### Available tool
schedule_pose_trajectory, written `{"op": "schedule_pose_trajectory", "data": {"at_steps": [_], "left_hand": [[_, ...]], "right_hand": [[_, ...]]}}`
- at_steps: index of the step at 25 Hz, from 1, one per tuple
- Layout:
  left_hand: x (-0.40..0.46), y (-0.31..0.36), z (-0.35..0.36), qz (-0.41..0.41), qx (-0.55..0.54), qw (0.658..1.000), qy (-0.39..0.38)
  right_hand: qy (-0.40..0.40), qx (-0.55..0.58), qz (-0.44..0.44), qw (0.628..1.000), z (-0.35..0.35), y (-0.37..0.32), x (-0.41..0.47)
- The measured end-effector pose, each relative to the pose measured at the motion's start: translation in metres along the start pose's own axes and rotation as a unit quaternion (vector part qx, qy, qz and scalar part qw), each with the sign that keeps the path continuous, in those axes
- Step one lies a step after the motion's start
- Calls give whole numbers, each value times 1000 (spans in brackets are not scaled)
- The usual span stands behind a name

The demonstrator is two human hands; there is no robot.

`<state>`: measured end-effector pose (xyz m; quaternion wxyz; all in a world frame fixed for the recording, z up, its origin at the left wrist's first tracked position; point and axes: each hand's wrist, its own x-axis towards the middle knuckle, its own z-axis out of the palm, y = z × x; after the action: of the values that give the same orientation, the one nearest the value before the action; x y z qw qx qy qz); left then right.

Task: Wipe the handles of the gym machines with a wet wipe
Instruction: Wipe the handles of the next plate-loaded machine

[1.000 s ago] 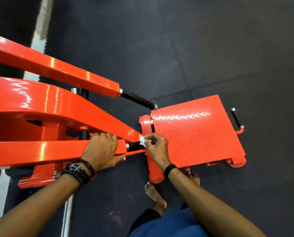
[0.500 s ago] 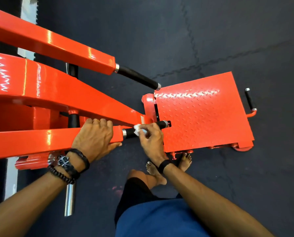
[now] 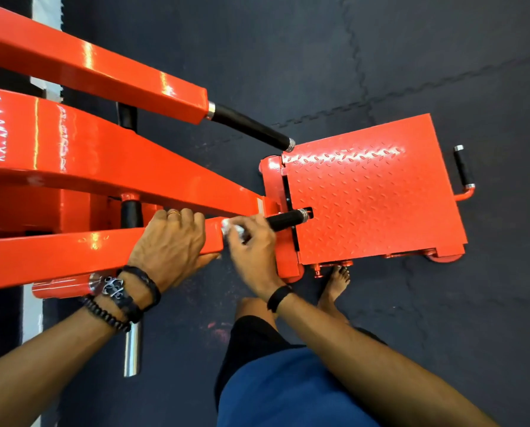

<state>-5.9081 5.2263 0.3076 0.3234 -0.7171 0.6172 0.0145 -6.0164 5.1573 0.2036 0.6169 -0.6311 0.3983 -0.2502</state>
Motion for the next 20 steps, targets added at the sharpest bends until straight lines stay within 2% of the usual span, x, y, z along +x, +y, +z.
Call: {"op": "schedule_pose_trajectory", "data": {"at_steps": [3, 6, 9, 13, 15, 17, 20], "left_hand": [[0, 1, 0, -5, -5, 1000, -1], [0, 1, 0, -9, -2, 1000, 3], [-1, 2, 2, -12, -4, 1000, 7], [5, -3, 1, -19, 0, 1000, 15], [8, -6, -1, -25, 2, 1000, 13], [11, -8, -2, -27, 4, 1000, 10], [11, -7, -2, -25, 2, 1000, 6]], "right_hand": [[-29, -46, -15, 998, -14, 20, 17], [39, -145, 79, 986, -52, 76, 65], [8, -185, 133, 974, -68, 83, 89], [-81, -98, 30, 991, -23, 10, 37], [-90, -61, -15, 994, -7, -16, 12], [-85, -66, -37, 994, -11, -9, 18], [-52, -153, -16, 987, -35, 31, 52]]}}
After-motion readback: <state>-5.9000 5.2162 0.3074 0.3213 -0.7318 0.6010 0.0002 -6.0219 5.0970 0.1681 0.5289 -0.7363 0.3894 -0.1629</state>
